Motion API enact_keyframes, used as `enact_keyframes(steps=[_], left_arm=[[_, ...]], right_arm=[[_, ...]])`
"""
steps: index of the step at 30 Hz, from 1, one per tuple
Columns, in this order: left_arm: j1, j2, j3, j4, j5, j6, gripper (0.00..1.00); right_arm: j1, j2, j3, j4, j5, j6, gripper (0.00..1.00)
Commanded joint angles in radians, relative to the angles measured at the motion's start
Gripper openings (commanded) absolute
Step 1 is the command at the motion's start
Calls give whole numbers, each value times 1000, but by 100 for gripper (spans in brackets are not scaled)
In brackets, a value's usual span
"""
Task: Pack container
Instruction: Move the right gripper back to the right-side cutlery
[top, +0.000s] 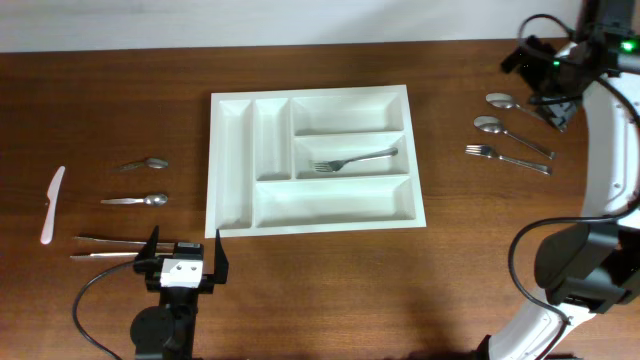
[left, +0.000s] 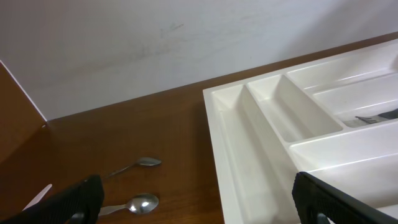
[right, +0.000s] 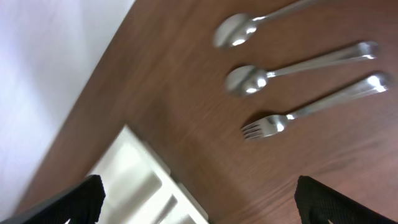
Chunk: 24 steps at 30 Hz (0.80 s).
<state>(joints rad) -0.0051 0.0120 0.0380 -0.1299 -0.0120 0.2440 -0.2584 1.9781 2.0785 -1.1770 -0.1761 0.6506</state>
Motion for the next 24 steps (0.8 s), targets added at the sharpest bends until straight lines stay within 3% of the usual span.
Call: enact_keyframes(steps=[1, 8, 24], left_arm=[[3, -6, -6, 3, -3, 12, 99], [3, -6, -6, 3, -3, 12, 99], [3, -6, -6, 3, -3, 12, 99]], right_arm=[[-32, 43, 5, -1, 86, 294, 99], [-37, 155, 5, -50, 144, 686, 99], [-37, 309, 3, -47, 217, 715, 99]])
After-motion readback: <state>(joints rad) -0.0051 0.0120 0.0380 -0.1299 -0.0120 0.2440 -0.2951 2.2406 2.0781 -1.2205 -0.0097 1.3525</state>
